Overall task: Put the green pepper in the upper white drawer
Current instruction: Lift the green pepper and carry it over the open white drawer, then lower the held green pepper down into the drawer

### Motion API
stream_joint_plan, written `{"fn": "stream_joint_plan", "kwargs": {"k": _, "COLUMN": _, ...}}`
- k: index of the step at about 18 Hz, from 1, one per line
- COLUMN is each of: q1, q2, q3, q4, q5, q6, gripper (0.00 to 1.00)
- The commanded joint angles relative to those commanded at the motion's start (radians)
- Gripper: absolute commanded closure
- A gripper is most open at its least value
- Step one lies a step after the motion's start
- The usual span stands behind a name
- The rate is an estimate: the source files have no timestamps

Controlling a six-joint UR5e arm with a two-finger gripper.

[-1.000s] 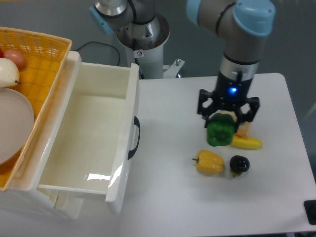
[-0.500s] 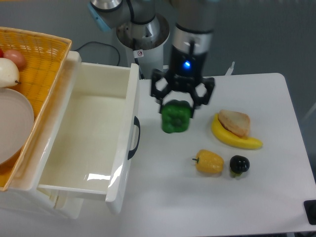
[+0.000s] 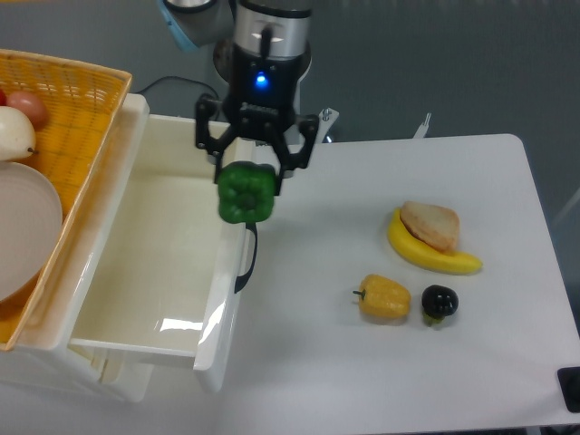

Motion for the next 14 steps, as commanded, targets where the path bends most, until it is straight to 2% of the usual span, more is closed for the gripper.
{"fn": "stream_joint_plan", "kwargs": {"k": 10, "q1": -0.097, "q2": -0.054, "q3": -0.028, "q4": 0.006, "q5": 0.021, "q6": 0.003, "gripper": 0.78}}
{"fn": "stream_joint_plan", "kwargs": {"k": 14, "q1": -0.146, "q2": -0.1, "q3": -0.028, "q4": 0.008, "q5": 0.092, "q6": 0.003, "gripper": 0.78}}
